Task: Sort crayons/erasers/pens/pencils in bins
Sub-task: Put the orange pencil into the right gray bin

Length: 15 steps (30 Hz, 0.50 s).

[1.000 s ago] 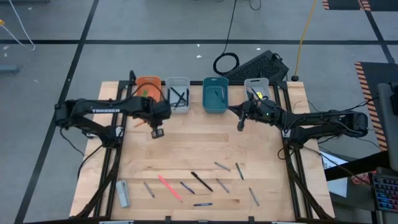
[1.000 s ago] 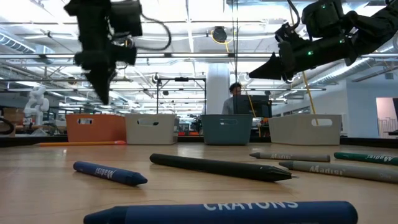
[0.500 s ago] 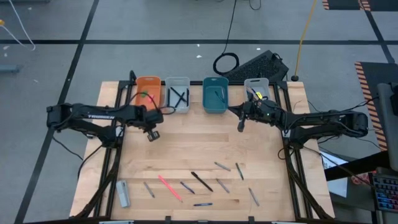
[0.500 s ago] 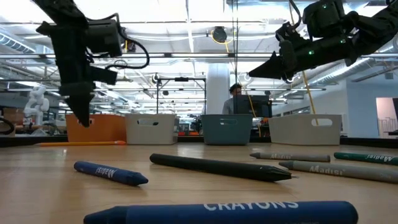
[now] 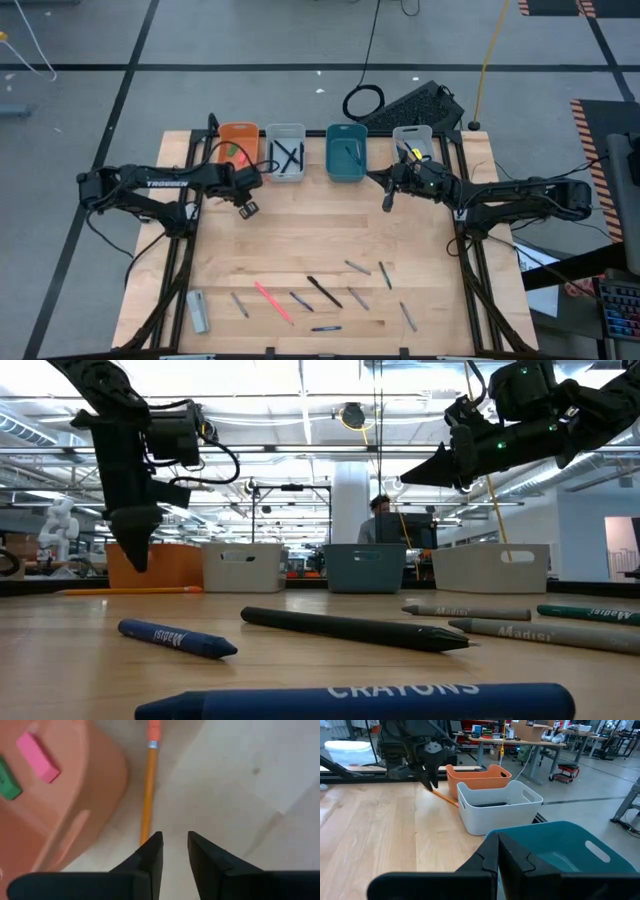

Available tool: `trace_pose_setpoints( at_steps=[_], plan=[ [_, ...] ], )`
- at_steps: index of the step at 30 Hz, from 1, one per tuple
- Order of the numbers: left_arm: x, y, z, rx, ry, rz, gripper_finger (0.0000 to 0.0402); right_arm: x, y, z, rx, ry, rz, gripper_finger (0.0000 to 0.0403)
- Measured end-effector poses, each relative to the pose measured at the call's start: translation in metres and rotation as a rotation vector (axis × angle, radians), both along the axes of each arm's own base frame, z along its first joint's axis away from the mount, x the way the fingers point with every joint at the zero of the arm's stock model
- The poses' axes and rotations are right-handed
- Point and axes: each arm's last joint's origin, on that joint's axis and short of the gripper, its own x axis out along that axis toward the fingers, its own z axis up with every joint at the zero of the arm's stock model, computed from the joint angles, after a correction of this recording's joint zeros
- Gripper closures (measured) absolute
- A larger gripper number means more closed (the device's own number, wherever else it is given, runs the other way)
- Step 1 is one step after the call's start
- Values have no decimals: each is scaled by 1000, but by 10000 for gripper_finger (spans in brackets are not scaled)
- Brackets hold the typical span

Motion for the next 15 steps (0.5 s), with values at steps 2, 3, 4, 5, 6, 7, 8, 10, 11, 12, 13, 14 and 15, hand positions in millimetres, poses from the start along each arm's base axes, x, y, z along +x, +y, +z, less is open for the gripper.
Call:
trace_pose_setpoints(
  at_steps=[2, 3, 4, 5, 6, 7, 8, 10, 11, 12, 13, 14, 15],
  plan=[
    [1, -4, 0, 24, 15, -35, 311, 0, 0, 0, 0, 0, 0, 403],
    [2, -6, 0, 52, 22, -42, 318, 0, 0, 0, 0, 0, 0, 403],
    [3, -8, 1, 86, 32, -42, 328, 0, 0, 0, 0, 0, 0, 403],
    [3, -9, 1, 119, 42, -34, 342, 0, 0, 0, 0, 0, 0, 403],
    [3, -9, 1, 147, 49, -26, 357, 0, 0, 0, 0, 0, 0, 403],
    [3, -10, 2, 164, 54, -20, 375, 0, 0, 0, -1, 1, 0, 403],
    [2, -10, 2, 175, 59, -10, 387, 0, 0, 0, -1, 1, 0, 403],
    [3, -9, -1, 218, 80, 34, 394, 0, 0, 0, -2, 1, 0, 403],
    [2, -8, -2, 247, 99, 63, 394, 0, 0, 0, -2, 1, 0, 403],
    [1, -7, -4, 272, 124, 81, 396, 0, 0, 0, -2, 1, 1, 403],
    [0, -6, -5, 295, 141, 95, 398, 0, 0, 0, -2, 1, 0, 403],
    [2, -6, -7, 308, 145, 111, 398, 0, 0, 0, -2, 1, 0, 403],
    [3, -6, -9, 311, 150, 122, 398, 0, 0, 0, -2, 2, 0, 403]
  ],
)
